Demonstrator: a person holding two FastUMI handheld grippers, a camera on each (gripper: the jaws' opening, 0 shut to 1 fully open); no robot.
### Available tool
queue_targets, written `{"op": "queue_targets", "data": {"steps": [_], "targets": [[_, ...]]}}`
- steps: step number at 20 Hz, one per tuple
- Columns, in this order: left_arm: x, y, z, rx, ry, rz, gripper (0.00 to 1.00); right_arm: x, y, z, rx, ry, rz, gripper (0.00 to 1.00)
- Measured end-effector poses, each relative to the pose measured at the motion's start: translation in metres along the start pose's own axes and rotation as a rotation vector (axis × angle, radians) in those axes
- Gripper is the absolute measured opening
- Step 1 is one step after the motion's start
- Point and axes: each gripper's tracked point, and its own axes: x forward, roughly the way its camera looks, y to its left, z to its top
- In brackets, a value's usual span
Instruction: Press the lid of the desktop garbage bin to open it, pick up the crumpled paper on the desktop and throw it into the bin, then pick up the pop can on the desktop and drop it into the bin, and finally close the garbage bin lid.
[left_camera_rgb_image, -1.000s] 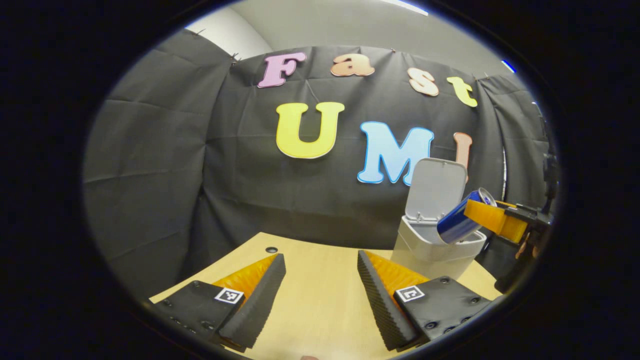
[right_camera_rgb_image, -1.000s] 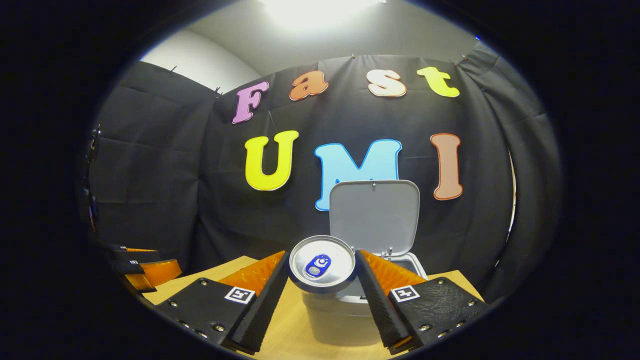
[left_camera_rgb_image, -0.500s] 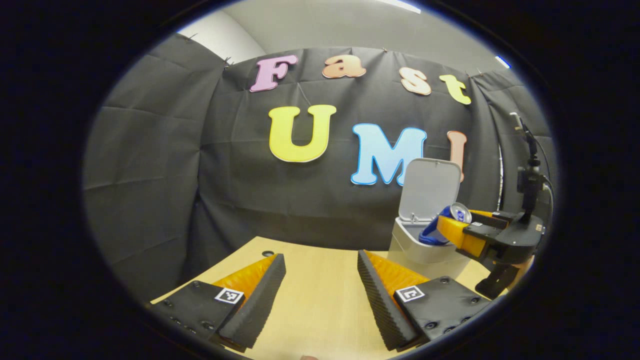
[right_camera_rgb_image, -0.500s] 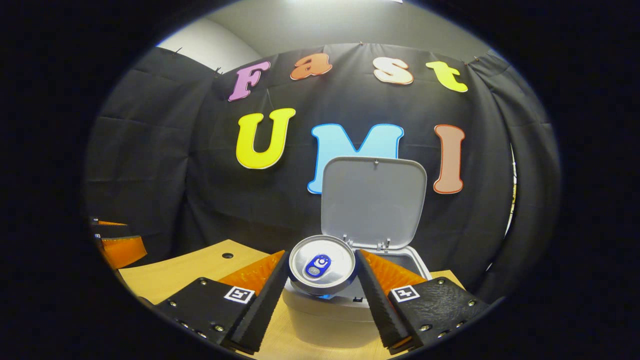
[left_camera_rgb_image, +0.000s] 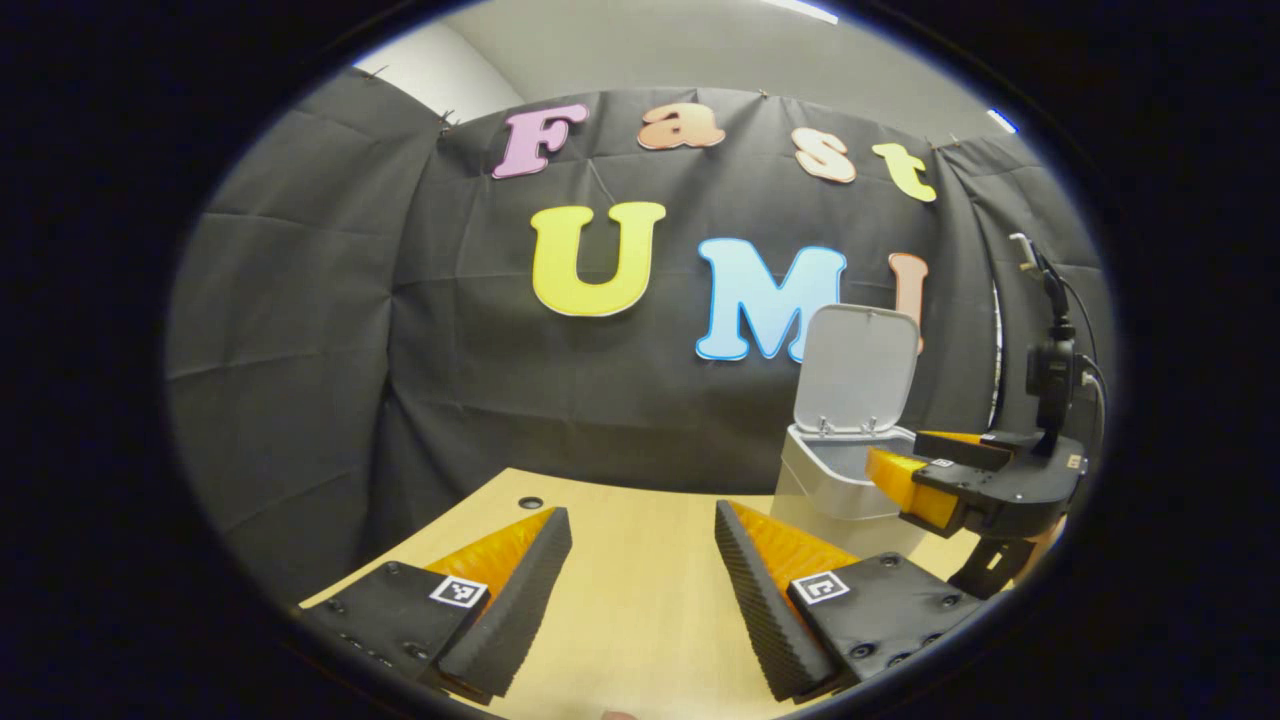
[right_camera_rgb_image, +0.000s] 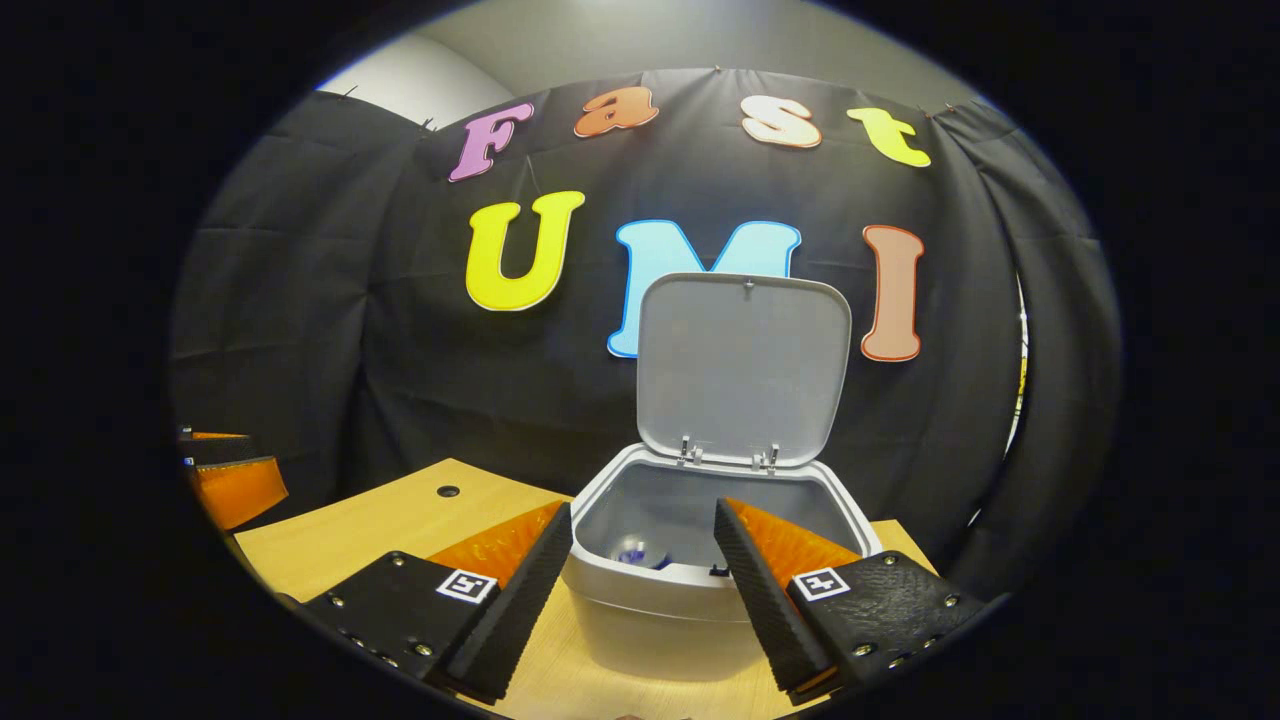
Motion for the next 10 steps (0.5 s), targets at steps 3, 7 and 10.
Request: {"op": "queue_targets", "data": {"steps": [3,7,10], "targets": [[0.005,-0.005,-0.002,-0.008,0.006,-0.012,0.95,0.001,-0.003,0.003,0.004,-0.012,-0.011,0.92],[0.009,-0.005,-0.001,-0.003,0.012,-0.02,0.95,0.003,-0.01,0.014,0.02,-0.028,-0.032,0.92],[0.009,-0.003,0.001,-0.004,0.013,-0.037,0.95,0.006,-0.021,0.032,0.005,-0.052,-0.064,0.92]]}}
